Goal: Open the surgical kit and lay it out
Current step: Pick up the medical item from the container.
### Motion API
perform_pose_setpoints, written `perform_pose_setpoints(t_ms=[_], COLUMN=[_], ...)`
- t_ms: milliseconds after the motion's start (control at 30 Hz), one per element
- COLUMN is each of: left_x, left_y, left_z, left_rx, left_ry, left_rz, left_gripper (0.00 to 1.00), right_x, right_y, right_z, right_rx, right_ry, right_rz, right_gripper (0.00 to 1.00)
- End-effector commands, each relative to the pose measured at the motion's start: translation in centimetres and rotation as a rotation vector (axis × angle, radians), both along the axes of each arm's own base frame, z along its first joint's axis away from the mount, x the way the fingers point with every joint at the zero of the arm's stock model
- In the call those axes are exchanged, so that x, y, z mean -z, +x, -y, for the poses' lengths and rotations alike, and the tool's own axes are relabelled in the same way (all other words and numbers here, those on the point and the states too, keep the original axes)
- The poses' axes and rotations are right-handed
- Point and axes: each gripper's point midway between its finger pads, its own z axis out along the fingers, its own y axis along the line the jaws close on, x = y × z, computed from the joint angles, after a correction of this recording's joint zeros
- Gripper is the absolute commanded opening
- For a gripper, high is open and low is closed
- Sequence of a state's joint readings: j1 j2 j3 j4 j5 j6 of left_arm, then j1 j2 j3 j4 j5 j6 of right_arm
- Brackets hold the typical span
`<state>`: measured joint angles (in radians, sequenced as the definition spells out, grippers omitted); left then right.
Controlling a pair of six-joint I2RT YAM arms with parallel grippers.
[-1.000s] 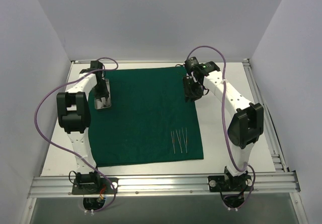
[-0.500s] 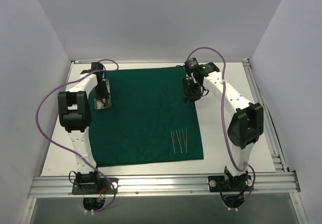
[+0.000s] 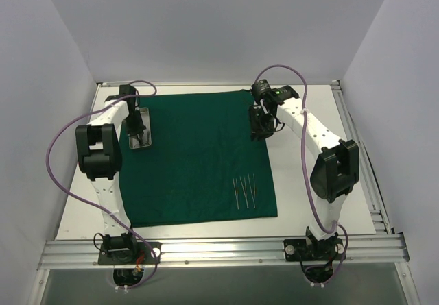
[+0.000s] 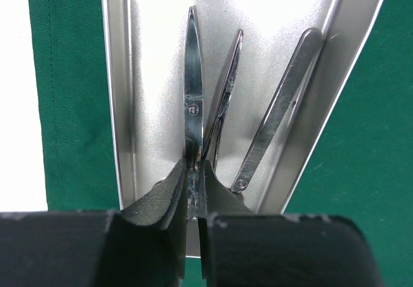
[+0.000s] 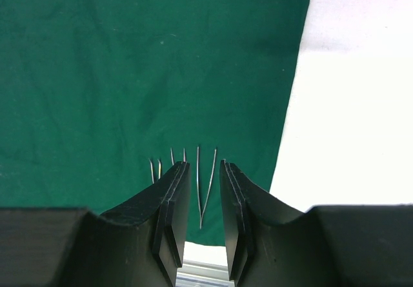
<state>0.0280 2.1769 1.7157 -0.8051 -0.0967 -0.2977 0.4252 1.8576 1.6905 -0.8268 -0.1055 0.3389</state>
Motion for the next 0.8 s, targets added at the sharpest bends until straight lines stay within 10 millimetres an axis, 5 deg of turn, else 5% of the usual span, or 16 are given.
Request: perform_pose_setpoints(t_ms=[0, 367, 767], left_x=[-1.0, -6.5, -9.8], left_y=[0.8, 2.2, 1.1], left_z=[0.0, 0.3, 0.3], left_rx=[-0.002, 0.005, 0.019], left_ry=[-0.015, -0.023, -0.014], left_rz=[0.037, 0.149, 0.183], left_gripper=[0.06, 0.02, 0.02], right_x=[-0.6, -0.6, -1.0], right_y=[-0.6, -0.5, -0.6], right_z=[0.4, -0.1, -0.5], right_rx=[-0.002, -0.020, -0.032], right_ry=[0.000, 0.024, 0.058], right_rz=[-0.004, 0.006, 0.030], right_gripper=[0.27, 0.26, 0.26])
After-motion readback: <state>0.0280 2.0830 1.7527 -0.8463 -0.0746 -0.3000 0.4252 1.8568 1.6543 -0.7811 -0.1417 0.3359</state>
